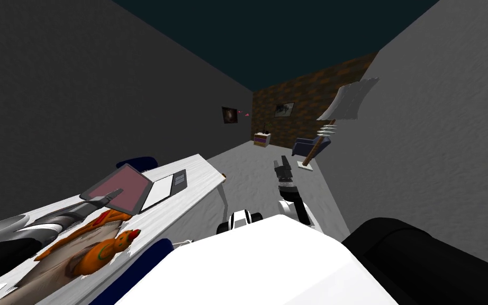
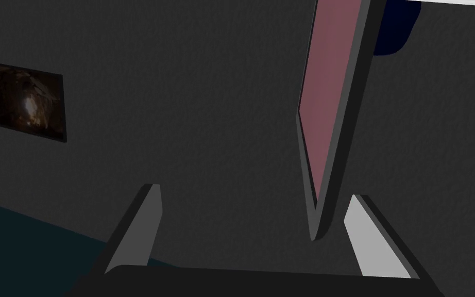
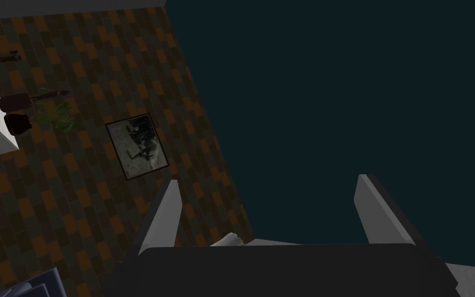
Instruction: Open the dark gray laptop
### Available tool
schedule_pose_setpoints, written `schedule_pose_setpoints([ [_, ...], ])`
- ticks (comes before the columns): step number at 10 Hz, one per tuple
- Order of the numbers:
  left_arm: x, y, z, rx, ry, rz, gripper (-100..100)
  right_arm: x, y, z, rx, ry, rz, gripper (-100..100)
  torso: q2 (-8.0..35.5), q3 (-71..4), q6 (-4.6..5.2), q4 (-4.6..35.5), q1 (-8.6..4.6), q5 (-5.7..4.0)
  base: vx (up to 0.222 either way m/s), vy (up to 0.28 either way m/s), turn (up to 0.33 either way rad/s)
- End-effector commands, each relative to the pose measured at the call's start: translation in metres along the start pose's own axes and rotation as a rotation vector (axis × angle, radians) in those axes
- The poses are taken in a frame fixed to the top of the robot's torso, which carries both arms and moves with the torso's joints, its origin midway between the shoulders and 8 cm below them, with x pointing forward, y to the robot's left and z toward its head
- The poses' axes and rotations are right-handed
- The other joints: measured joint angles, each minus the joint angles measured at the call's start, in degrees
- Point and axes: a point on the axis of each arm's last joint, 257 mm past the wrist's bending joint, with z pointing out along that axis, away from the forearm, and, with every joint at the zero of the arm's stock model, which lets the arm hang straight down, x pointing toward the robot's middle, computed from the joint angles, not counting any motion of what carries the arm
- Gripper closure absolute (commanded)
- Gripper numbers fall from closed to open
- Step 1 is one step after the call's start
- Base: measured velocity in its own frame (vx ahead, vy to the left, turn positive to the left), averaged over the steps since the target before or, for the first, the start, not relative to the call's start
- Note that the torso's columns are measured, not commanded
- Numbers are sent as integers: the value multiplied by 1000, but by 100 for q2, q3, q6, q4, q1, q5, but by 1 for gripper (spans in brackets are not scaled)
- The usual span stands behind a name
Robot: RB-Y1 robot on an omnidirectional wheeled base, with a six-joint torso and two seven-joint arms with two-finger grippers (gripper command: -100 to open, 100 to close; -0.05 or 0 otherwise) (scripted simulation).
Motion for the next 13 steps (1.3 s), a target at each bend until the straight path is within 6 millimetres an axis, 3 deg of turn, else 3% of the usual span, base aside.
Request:
schedule_pose_setpoints([
  [1,-9,0,1,1,15,17,-100,0,0,0,0,0,0,0,0,1,0,0,-1,0,-8,30,9],
  [4,-10,0,0,1,17,19,-100,0,0,0,0,0,0,0,-2,0,0,-1,-5,1,-3,13,1],
  [5,-10,0,0,1,17,19,100,0,0,0,0,0,0,0,-1,0,0,-1,-5,0,0,0,0],
  [8,-1,23,-2,-52,43,165,100,0,0,0,0,0,0,0,-35,-18,22,-20,-34,8,57,-112,-44],
  [13,9,50,-7,-113,79,348,100,0,0,0,0,0,0,0,-33,-15,21,-25,37,44,59,-120,-54],
])
